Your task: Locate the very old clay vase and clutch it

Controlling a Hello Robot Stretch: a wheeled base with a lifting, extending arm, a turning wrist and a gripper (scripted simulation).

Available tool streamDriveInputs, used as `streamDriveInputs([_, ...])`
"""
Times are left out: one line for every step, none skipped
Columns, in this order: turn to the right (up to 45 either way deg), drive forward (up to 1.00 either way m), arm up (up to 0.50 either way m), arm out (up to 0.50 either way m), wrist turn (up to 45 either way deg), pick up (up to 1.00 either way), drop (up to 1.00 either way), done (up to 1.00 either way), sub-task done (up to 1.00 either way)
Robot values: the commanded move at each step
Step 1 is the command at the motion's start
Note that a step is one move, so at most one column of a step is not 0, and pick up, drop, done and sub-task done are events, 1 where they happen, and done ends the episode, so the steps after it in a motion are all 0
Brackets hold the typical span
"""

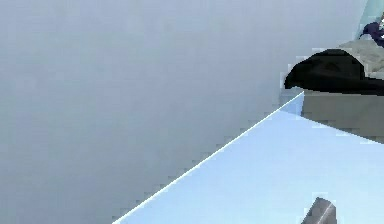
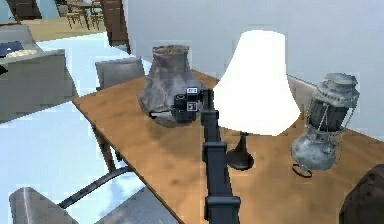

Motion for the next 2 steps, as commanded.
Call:
streamDriveInputs([0.0,0.00,0.10,0.00,0.0,0.00,0.00,0.00,0.00])
streamDriveInputs([0.0,0.00,0.00,0.00,0.0,0.00,0.00,1.00,0.00])
